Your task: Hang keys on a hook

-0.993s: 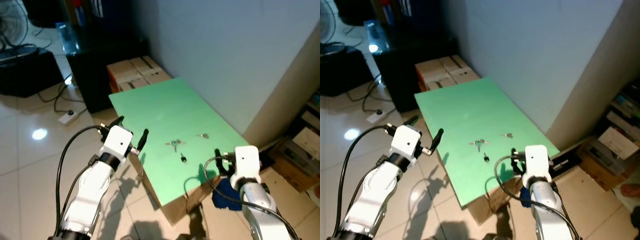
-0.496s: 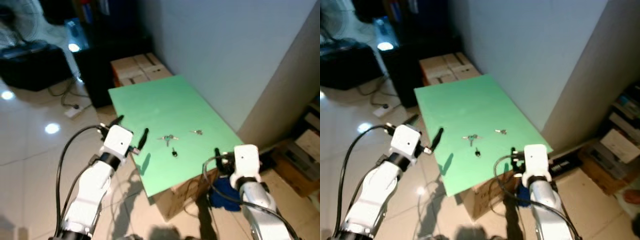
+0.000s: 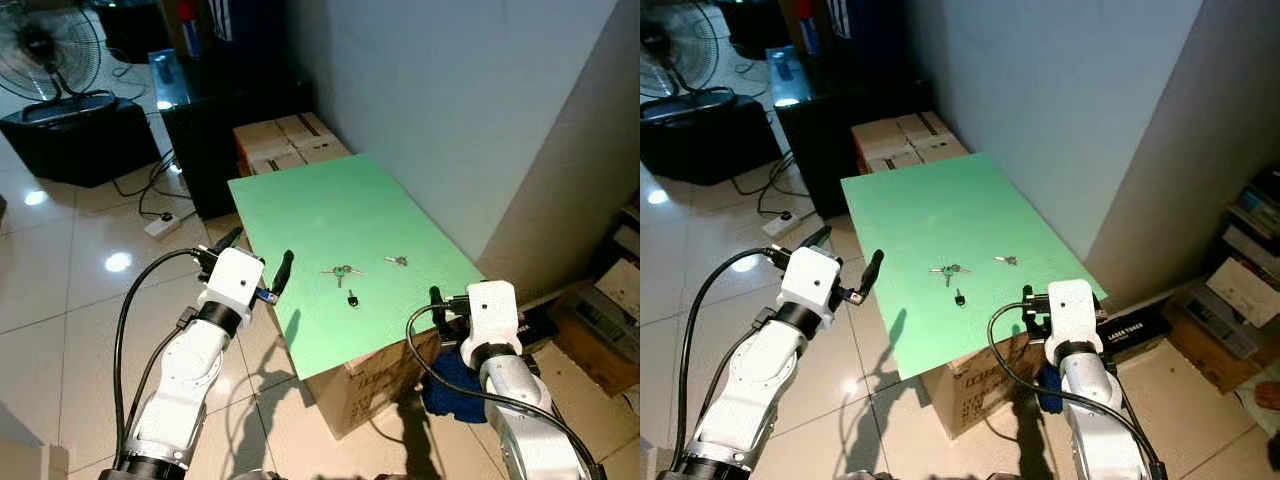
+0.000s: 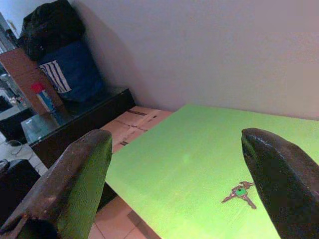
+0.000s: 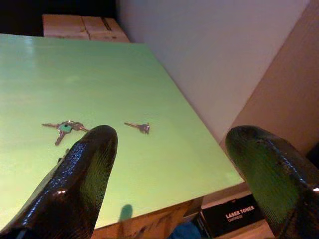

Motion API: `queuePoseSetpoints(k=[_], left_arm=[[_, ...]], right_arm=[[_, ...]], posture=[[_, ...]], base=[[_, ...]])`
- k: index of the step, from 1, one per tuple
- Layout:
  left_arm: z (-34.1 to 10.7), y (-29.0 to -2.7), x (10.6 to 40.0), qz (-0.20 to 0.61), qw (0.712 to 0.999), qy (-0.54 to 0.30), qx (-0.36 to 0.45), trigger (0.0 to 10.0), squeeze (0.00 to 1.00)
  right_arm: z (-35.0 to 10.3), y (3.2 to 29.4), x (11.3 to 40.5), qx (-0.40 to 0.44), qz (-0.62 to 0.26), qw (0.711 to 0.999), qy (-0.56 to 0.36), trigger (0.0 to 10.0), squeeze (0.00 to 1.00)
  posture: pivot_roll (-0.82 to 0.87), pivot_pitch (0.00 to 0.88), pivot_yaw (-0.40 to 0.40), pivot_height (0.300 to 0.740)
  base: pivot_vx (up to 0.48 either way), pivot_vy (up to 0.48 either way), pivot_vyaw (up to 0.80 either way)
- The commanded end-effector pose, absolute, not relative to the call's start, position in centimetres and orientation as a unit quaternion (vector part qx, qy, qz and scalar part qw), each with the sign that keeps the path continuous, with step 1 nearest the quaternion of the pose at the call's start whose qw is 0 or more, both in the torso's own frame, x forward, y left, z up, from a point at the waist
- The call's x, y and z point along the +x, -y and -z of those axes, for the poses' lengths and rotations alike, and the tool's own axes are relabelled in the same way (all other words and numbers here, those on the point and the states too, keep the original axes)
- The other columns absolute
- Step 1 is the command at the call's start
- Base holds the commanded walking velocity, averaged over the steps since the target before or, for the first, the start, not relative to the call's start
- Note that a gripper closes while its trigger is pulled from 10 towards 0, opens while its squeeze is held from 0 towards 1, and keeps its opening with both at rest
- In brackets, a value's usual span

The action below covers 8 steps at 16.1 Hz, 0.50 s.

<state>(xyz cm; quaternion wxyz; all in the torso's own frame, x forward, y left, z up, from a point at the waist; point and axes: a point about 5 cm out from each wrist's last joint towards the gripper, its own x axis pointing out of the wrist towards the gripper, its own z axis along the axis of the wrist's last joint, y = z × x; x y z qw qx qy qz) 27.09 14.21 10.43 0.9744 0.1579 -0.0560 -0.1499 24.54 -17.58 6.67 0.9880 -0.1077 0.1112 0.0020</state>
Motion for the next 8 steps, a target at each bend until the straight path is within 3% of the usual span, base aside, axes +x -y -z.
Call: queuePoseSetpoints(k=[1,8], left_arm=[[-10.47,-14.4,27.21,0.147,0.975,0.056,0.157,10.0,0.0],[-11.04,-14.06,26.81,0.145,0.977,0.08,0.136,10.0,0.0]], right_arm=[[-6.58,17.74,24.65,-0.105,0.006,0.988,-0.112,10.0,0.0],[-7.25,17.83,24.47,-0.094,0.005,0.992,-0.089,10.0,0.0]], posture=[[-0.08,0.034,0.037,0.74],[-0.08,0.047,0.036,0.74]], base=[[0.0,0.0,0.0],[0.0,0.0,0.0]])
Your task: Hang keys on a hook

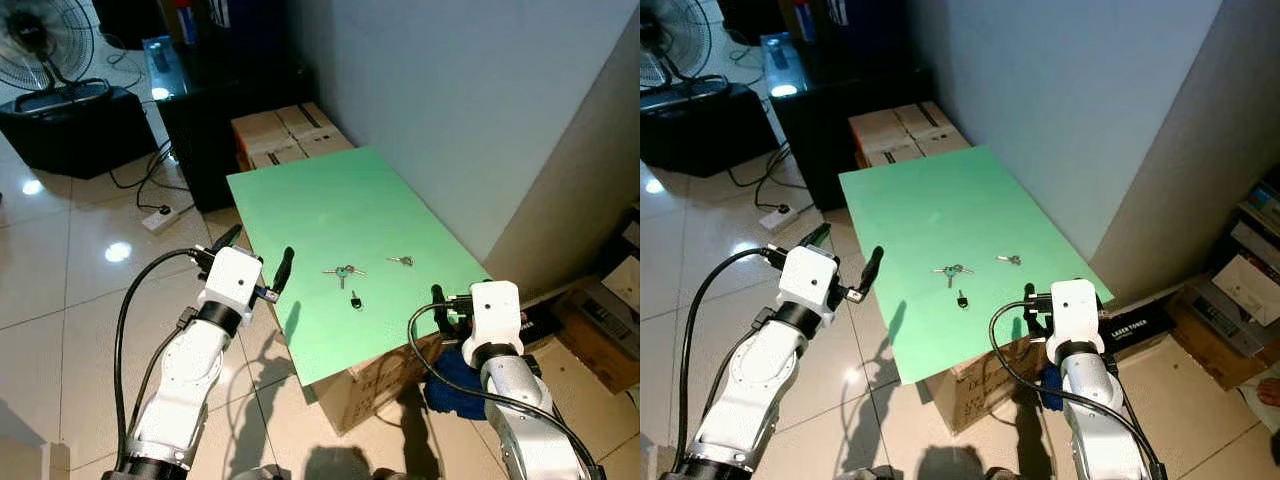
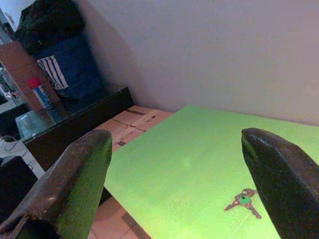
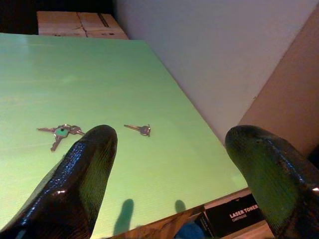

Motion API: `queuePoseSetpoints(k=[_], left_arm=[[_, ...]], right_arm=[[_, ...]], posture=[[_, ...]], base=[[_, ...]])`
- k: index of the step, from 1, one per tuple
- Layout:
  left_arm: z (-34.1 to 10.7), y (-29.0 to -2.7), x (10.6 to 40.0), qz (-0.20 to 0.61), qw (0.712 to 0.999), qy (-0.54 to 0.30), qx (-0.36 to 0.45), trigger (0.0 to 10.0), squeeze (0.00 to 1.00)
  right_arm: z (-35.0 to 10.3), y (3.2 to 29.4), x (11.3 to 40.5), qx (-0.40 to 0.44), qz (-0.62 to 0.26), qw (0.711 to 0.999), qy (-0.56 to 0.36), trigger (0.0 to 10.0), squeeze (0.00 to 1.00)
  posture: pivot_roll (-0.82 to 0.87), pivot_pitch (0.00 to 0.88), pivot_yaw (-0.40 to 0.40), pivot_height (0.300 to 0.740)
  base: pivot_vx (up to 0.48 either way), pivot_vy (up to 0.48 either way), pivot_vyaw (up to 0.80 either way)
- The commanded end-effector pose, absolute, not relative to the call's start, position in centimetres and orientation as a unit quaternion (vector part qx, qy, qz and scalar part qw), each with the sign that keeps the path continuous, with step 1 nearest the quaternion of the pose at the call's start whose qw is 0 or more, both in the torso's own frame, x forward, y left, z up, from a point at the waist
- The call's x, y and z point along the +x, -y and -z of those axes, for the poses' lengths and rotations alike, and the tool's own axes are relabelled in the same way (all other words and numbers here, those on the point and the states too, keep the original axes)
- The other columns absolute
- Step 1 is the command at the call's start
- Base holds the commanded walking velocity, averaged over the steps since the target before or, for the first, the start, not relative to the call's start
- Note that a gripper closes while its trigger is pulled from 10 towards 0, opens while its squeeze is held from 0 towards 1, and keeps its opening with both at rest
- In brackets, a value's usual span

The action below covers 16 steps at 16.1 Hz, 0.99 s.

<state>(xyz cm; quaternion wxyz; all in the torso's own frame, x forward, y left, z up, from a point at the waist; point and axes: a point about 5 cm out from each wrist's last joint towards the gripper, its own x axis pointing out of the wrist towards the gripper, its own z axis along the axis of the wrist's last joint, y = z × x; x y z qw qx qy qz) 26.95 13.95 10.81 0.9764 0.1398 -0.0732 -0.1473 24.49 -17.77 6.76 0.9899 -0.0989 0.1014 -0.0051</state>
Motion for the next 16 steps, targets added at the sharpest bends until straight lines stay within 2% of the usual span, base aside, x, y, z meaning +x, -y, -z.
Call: queuePoseSetpoints(k=[1,10,16], left_arm=[[-11.13,-13.98,26.76,0.146,0.977,0.082,0.135,10.0,0.0],[-11.12,-13.61,26.36,0.156,0.976,0.081,0.132,10.0,0.0],[-11.13,-13.54,26.4,0.156,0.976,0.08,0.132,10.0,0.0]], right_arm=[[-7.24,17.83,24.4,-0.095,0.005,0.991,-0.09,10.0,0.0],[-7.39,18.07,23.93,-0.09,0.009,0.992,-0.087,10.0,0.0],[-7.5,18.02,24.05,-0.088,0.008,0.992,-0.085,10.0,0.0]], posture=[[-0.08,0.051,0.035,0.74],[-0.09,0.062,0.036,0.74],[-0.09,0.067,0.035,0.696]], base=[[0.0,0.0,0.0],[0.0,0.0,0.0],[0.0,0.0,0.0]])
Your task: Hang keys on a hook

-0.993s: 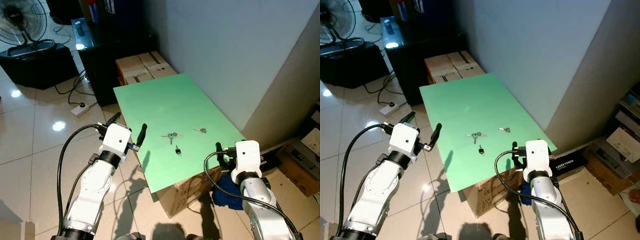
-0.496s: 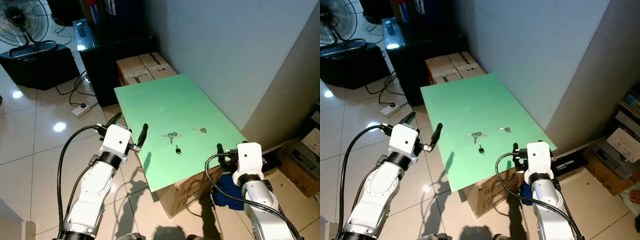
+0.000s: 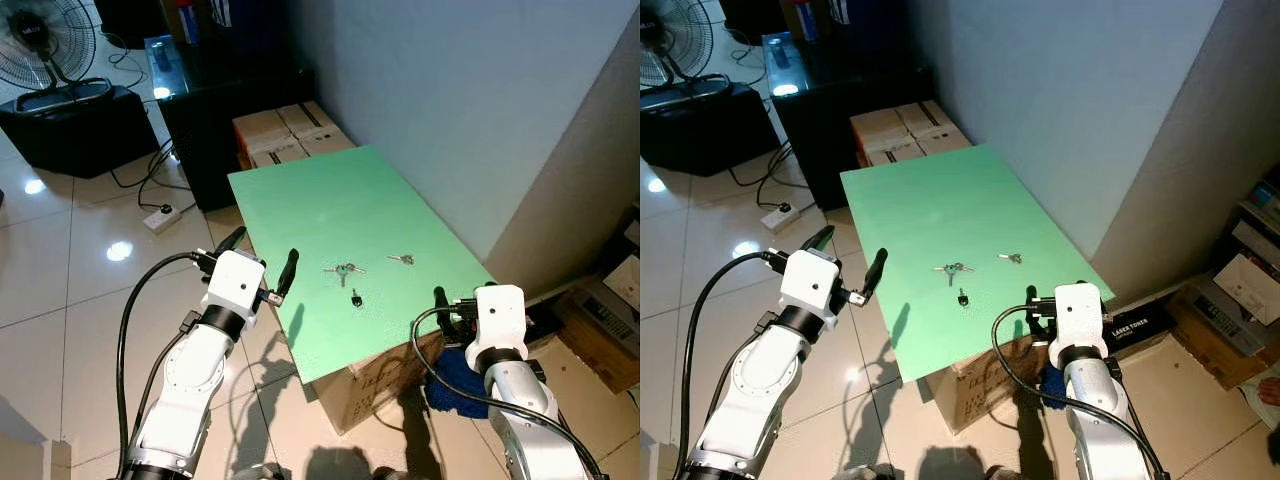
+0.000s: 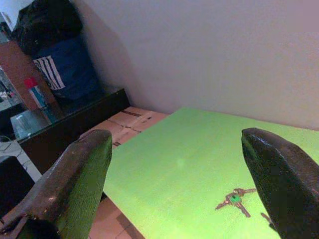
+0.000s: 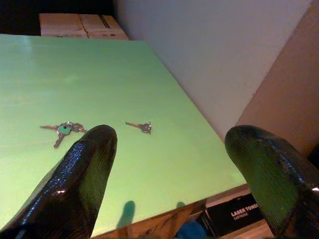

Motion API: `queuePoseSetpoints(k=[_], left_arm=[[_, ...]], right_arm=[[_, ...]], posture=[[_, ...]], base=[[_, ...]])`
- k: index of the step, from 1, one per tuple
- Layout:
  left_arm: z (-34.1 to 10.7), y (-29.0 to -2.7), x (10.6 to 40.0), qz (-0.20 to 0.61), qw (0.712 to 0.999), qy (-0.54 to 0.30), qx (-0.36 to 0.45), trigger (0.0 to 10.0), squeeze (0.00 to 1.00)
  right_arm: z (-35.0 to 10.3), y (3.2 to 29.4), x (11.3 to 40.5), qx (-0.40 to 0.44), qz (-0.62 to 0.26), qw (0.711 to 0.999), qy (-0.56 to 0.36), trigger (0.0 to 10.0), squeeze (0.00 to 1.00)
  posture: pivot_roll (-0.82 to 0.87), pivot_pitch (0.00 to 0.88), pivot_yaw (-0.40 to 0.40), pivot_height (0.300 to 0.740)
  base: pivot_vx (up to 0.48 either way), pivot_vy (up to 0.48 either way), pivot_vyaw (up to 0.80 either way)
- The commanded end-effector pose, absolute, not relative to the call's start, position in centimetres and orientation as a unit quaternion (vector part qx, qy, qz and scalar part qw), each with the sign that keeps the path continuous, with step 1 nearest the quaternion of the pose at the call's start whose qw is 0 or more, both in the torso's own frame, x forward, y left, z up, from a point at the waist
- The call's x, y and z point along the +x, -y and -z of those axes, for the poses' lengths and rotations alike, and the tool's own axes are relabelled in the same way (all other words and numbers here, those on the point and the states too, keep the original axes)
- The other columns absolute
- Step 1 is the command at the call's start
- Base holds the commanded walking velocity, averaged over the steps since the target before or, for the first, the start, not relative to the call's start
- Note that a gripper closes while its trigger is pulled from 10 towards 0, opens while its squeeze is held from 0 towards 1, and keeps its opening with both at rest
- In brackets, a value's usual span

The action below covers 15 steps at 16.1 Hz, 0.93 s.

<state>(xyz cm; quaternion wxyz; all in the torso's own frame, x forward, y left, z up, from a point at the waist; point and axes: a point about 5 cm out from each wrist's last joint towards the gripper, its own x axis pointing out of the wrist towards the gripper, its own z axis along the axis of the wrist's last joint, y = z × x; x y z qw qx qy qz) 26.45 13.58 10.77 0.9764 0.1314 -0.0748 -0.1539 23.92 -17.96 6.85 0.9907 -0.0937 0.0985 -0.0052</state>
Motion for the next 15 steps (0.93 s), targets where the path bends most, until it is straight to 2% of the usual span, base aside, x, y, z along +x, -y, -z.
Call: queuePoseSetpoints(k=[1,11,15], left_arm=[[-11.16,-13.53,26.43,0.156,0.976,0.081,0.131,10.0,0.0],[-11.22,-13.43,26.52,0.157,0.976,0.083,0.128,10.0,0.0],[-11.36,-13.39,26.66,0.158,0.975,0.085,0.133,10.0,0.0]], right_arm=[[-7.51,18.02,24.06,-0.088,0.008,0.992,-0.085,10.0,0.0],[-7.42,17.96,24.06,-0.087,0.009,0.992,-0.086,10.0,0.0],[-7.49,17.97,24.13,-0.091,0.011,0.992,-0.084,10.0,0.0]], posture=[[-0.09,0.067,0.035,0.687],[-0.09,0.064,0.036,0.601],[-0.09,0.06,0.037,0.601]], base=[[0.0,0.0,0.0],[0.0,0.0,0.0],[0.0,0.0,0.0]])
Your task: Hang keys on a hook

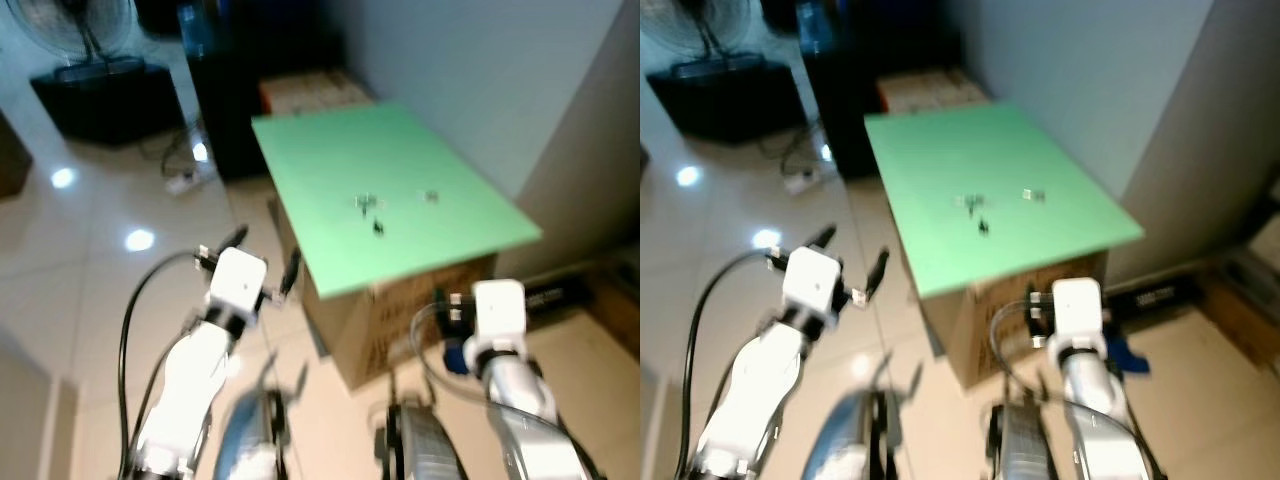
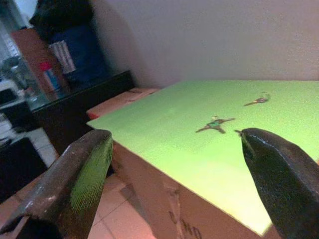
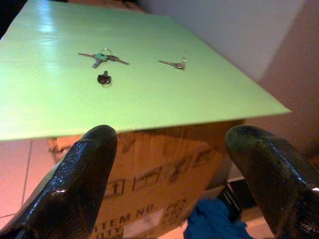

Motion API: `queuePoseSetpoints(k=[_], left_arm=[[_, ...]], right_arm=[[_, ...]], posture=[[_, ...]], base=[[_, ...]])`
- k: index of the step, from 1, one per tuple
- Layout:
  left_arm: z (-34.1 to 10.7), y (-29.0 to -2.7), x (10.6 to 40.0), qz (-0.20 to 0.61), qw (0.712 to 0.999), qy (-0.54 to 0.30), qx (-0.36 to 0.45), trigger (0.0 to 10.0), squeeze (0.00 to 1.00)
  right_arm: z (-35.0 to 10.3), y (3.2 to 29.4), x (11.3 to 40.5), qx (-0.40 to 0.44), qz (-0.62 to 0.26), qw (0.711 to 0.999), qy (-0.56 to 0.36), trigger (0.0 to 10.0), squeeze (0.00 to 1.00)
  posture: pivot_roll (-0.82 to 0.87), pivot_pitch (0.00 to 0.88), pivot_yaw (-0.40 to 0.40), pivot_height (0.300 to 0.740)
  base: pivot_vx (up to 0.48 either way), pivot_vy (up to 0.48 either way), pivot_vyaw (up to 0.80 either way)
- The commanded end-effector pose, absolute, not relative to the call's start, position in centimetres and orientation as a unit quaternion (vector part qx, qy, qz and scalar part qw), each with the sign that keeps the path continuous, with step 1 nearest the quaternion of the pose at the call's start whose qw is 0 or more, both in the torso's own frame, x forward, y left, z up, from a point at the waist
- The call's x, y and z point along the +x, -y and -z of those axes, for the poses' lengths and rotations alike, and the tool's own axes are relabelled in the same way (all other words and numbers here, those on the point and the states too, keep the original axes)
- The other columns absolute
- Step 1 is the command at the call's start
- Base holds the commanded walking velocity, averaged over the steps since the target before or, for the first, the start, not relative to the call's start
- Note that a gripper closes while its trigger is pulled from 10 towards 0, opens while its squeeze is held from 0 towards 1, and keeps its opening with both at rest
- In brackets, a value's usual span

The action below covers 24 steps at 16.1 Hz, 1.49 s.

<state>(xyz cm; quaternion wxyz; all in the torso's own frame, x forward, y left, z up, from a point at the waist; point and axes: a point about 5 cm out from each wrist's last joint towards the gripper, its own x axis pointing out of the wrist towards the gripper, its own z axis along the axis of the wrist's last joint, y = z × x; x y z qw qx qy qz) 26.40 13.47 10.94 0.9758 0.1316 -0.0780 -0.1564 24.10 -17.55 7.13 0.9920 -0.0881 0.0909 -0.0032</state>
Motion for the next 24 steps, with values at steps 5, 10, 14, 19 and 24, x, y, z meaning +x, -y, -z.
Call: queuePoseSetpoints(k=[5,10,14,19,24], left_arm=[[-11.6,-13.2,26.6,0.163,0.974,0.094,0.128,10.0,0.0],[-11.6,-13.2,26.6,0.164,0.974,0.098,0.126,10.0,0.0],[-11.6,-13.1,26.6,0.167,0.973,0.099,0.124,10.0,0.0],[-11.9,-13.0,26.6,0.17,0.972,0.104,0.121,10.0,0.0],[-11.9,-13.0,26.6,0.173,0.972,0.105,0.119,10.0,0.0]], right_arm=[[-7.9,18.1,24.3,-0.092,0.014,0.993,-0.07,10.0,0.0],[-8.9,18.3,24.5,-0.091,0.017,0.995,-0.045,10.0,0.0],[-9.2,18.4,24.5,-0.091,0.018,0.995,-0.034,10.0,0.0],[-9.7,18.5,24.5,-0.084,0.026,0.996,-0.016,10.0,0.0],[-9.8,18.8,24.5,-0.07,0.033,0.997,-0.015,10.0,0.0]], posture=[[-0.09,0.05,0.035,0.601],[-0.09,0.04,0.036,0.601],[-0.09,0.041,0.036,0.601],[-0.09,0.046,0.038,0.601],[-0.09,0.046,0.038,0.601]], base=[[0.1,0.0,0.0],[0.289,0.0,0.0],[0.291,0.0,0.0],[0.289,0.0,0.0],[0.291,0.0,-0.41]])
